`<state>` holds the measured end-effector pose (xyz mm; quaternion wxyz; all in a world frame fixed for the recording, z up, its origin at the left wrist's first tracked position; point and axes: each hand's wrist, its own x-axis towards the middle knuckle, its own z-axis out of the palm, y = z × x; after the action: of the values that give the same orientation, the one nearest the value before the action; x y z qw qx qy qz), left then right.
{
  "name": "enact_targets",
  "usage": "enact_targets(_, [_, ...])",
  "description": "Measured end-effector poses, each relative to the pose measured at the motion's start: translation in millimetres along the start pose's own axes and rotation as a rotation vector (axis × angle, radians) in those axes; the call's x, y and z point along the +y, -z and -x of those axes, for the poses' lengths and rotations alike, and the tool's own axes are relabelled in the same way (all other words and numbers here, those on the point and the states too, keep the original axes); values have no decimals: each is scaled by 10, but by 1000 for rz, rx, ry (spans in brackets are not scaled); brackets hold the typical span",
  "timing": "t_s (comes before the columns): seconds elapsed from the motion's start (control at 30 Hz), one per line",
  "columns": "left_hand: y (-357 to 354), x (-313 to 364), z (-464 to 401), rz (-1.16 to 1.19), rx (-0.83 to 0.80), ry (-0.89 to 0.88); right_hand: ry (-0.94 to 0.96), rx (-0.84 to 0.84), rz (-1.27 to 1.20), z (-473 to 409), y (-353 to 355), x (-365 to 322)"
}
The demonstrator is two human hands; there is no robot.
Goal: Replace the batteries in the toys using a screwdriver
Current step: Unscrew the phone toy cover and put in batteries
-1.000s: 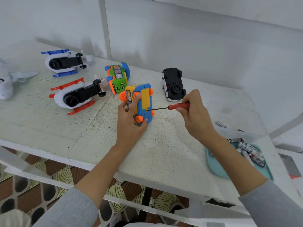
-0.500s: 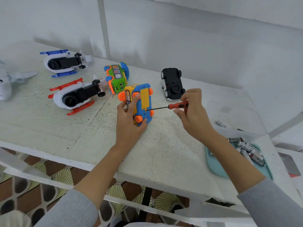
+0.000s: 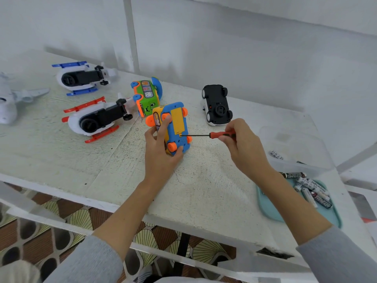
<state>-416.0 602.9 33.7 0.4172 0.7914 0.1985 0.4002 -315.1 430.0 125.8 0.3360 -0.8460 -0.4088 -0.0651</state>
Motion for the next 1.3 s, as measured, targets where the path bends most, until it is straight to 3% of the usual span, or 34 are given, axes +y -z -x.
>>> enact_targets(0.17, [-1,-1,3,-28,-6,-20,127,37,-42,2,-37,-9])
enact_targets(0.37, [4,10,-3,-46,-7,-25,96,61,49,-63,30,-12])
enact_targets(0.53, [5,33,3,-89,-22,-74,213,86,-53,-69,-19,-42])
enact_targets(0.7, [16,35,2,-60,-14,-57,128,74,-44,-84,-8,20])
enact_targets(0.9, [14,58,-2,-103,-22,-93,207,68,-75,-58,-28,18])
enact_targets(1.3, [21,59,3,-111,-28,-101,109,82,-46,-99,-11,48])
